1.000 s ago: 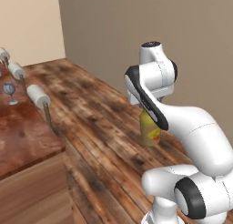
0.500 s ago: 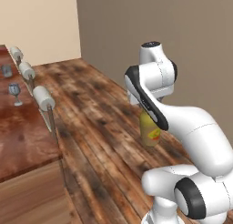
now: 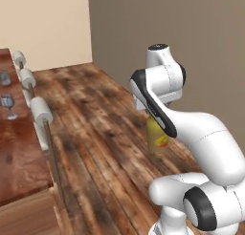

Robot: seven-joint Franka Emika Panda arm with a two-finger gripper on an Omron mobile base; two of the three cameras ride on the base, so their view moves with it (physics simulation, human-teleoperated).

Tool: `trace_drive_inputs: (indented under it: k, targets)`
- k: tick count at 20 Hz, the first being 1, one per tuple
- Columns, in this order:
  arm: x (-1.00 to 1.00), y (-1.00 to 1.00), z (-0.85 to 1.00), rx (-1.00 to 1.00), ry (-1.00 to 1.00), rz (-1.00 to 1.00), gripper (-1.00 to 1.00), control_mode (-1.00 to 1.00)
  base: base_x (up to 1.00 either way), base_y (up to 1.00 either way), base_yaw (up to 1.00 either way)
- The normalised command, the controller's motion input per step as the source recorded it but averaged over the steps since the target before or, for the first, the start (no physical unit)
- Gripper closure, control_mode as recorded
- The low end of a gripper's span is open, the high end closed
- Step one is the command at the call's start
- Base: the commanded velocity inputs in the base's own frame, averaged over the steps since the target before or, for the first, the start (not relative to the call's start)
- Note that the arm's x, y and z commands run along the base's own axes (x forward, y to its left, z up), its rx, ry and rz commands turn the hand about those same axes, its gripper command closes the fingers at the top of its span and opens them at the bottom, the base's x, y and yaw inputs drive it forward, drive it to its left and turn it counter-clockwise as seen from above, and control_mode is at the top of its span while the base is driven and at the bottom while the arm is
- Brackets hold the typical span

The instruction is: There is a wine glass and glass cup on the dining counter. Place the wine bottle next to the wine glass and the juice bottle next to the glass cup.

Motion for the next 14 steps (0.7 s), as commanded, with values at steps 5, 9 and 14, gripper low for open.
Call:
trace_drive_inputs:
  k: [5,9,14]
  targets:
    - [0.0,0.0,0.0,0.0,0.0,0.0,1.0,1.0,0.79,-0.26,0.08]
    - [0.0,0.0,0.0,0.0,0.0,0.0,1.0,1.0,0.82,-0.19,0.12]
    - [0.0,0.0,0.0,0.0,0.0,0.0,1.0,1.0,0.76,-0.16,0.22]
